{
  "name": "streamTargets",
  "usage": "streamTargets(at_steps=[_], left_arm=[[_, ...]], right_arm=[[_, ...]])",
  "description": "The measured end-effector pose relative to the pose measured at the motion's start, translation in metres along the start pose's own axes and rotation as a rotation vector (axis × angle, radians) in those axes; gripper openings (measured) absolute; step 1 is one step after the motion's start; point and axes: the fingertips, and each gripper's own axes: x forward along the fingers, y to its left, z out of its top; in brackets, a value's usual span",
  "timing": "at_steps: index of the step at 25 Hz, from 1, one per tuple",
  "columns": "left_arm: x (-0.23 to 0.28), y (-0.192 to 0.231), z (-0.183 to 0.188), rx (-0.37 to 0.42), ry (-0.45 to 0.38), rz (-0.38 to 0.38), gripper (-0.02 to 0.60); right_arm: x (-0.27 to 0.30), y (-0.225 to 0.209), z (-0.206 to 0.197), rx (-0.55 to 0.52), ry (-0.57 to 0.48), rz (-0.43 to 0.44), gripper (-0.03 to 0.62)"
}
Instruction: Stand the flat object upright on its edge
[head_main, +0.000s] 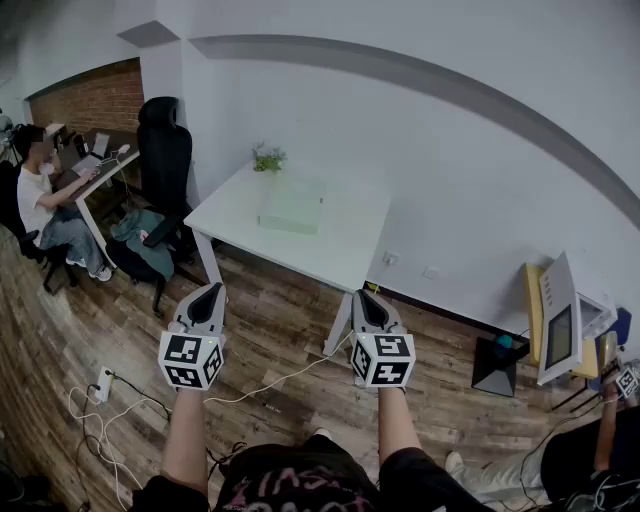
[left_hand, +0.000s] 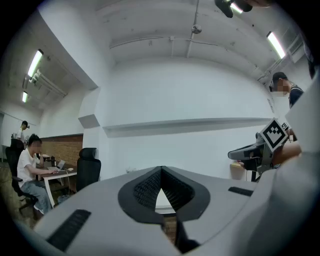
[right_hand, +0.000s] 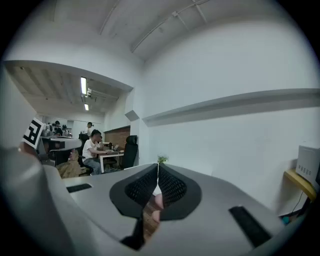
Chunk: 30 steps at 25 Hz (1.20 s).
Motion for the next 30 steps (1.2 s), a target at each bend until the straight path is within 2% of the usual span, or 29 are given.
streamTargets(at_steps=[12, 24, 30], left_arm=[[-0.001, 0.006, -0.001, 0.005, 0.004, 0.0, 0.014], [-0.003, 0.006, -0.022, -0.006, 0.036, -0.03, 0.014], [0.007, 0.017, -0.028, -0.005, 0.043, -0.029, 0.014]], right_arm=[[0.007, 0.007, 0.0, -0.007, 0.006, 0.007, 0.025], [0.004, 0.012, -0.02, -0.003, 0.026, -0.012, 0.028], [0.022, 0.011, -0.023, 0.009, 0.025, -0.016, 0.028]])
